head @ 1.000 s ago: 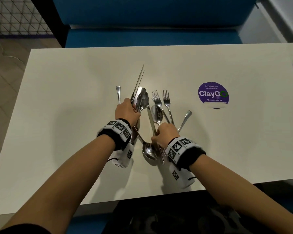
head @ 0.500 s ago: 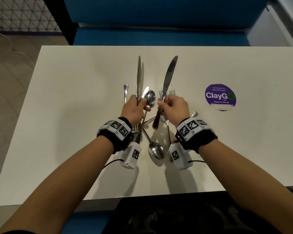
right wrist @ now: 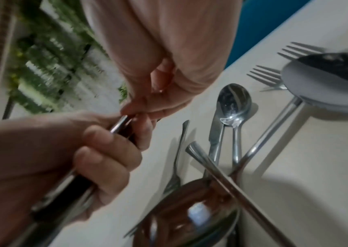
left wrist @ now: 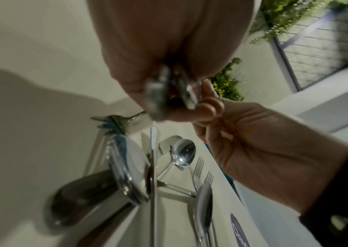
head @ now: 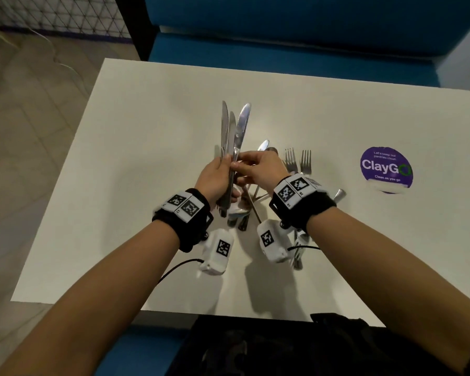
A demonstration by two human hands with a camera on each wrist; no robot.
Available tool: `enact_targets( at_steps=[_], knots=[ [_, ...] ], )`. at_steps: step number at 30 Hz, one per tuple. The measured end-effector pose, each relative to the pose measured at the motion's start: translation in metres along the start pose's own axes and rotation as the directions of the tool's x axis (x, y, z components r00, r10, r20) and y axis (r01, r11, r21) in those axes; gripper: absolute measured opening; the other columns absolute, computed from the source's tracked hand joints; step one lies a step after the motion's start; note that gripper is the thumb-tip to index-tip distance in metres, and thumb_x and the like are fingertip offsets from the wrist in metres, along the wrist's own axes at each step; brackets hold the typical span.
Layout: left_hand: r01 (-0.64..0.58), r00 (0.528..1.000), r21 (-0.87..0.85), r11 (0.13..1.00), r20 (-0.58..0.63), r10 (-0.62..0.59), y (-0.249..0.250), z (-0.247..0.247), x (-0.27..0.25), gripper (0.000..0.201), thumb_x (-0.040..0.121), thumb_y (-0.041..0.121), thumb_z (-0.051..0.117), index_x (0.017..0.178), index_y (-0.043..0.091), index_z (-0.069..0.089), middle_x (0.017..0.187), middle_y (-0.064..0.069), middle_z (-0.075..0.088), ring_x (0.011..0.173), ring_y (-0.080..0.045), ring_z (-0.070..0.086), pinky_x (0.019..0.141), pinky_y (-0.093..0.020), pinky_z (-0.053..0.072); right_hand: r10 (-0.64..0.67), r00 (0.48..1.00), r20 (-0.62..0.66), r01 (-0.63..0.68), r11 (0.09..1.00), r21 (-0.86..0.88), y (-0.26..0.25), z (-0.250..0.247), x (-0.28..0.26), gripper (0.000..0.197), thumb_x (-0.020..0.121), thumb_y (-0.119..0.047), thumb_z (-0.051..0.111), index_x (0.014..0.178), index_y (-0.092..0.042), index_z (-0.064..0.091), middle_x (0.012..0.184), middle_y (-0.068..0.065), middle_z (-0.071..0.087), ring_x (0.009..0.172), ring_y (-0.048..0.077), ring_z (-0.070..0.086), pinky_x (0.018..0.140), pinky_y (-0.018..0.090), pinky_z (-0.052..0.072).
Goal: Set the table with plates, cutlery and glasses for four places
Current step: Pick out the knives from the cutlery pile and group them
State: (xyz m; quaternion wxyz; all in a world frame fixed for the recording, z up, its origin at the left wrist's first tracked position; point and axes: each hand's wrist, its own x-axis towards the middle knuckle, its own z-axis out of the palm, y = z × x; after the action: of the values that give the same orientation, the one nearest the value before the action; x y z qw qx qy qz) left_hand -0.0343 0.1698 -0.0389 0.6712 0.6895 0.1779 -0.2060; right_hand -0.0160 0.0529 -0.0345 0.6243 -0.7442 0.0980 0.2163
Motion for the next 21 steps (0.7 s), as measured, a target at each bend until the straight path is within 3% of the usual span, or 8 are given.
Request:
enact_targets(
  at_steps=[3,5,9,12,14,18,21],
  knots=[
    [0.022,1.0,-0.039,0.999,0.014,-0.021,-0.005,-0.005,0.002,0.037,0.102,0.039,0.03,0.09,0.016,0.055,0.06,-0.003,0.051,0.036,-0.009,0.04,0.038,-0.02,0.036,-0.008,1.0,0.006,0.008,0.989,-0.146,-0.001,-0.001,0.004,0.024,0.083,-0.012,0.069,0.106,-0.005,0.069,0.08,0.01,0.07,0.066,0.019,0.065,0.082,0.039,0.058],
    [0.038,0.999,-0.073,0.997,0.03,-0.036,-0.006,-0.006,0.003,0.036,0.1,0.043,0.036,0.087,0.015,0.056,0.055,0.001,0.045,0.038,-0.008,0.035,0.038,-0.019,0.032,-0.044,0.999,-0.027,0.036,0.968,-0.249,-0.004,-0.002,0.004,0.021,0.081,-0.017,0.072,0.1,-0.007,0.071,0.079,0.011,0.07,0.067,0.019,0.064,0.08,0.04,0.059],
    [0.022,0.999,-0.075,0.997,0.036,-0.019,-0.004,-0.01,0.006,0.034,0.096,0.044,0.047,0.078,0.015,0.051,0.052,0.003,0.035,0.038,-0.008,0.03,0.042,-0.023,0.029,-0.091,0.987,-0.133,0.029,0.911,-0.412,0.001,-0.009,0.003,0.031,0.077,-0.034,0.075,0.093,-0.008,0.072,0.074,0.002,0.069,0.061,0.013,0.065,0.066,0.027,0.06],
    [-0.022,0.999,0.005,1.0,0.033,0.022,-0.003,-0.015,0.009,0.036,0.095,0.042,0.049,0.071,0.016,0.043,0.052,0.002,0.033,0.034,-0.006,0.031,0.044,-0.024,0.036,-0.028,0.991,-0.132,-0.069,0.735,-0.674,0.012,-0.013,0.002,0.039,0.077,-0.045,0.072,0.093,-0.01,0.072,0.085,0.004,0.071,0.074,0.016,0.067,0.071,0.027,0.056],
    [-0.047,0.999,0.081,0.996,0.02,0.045,-0.004,-0.017,0.01,0.038,0.095,0.041,0.049,0.068,0.017,0.04,0.054,0.0,0.035,0.033,-0.006,0.034,0.046,-0.026,0.039,0.045,0.992,-0.117,-0.119,0.625,-0.771,0.022,-0.01,0.001,0.039,0.076,-0.043,0.073,0.095,-0.009,0.071,0.09,0.005,0.07,0.078,0.017,0.063,0.069,0.026,0.05],
    [-0.054,0.999,0.109,0.993,0.008,0.053,-0.008,-0.014,0.01,0.037,0.096,0.039,0.049,0.068,0.016,0.039,0.055,-0.001,0.036,0.037,-0.01,0.033,0.044,-0.024,0.034,0.091,0.991,-0.096,-0.13,0.549,-0.826,0.032,-0.003,-0.001,0.03,0.082,-0.037,0.068,0.091,-0.009,0.071,0.089,0.004,0.07,0.078,0.017,0.062,0.068,0.025,0.046],
    [-0.035,0.999,0.092,0.995,0.011,0.034,-0.011,-0.012,0.009,0.036,0.097,0.038,0.048,0.07,0.016,0.038,0.057,-0.001,0.034,0.044,-0.013,0.03,0.042,-0.023,0.031,0.091,0.987,-0.13,-0.159,0.588,-0.793,0.035,-0.012,-0.005,0.029,0.085,-0.034,0.064,0.082,-0.006,0.069,0.079,0.006,0.067,0.072,0.017,0.061,0.071,0.026,0.047]
  ],
)
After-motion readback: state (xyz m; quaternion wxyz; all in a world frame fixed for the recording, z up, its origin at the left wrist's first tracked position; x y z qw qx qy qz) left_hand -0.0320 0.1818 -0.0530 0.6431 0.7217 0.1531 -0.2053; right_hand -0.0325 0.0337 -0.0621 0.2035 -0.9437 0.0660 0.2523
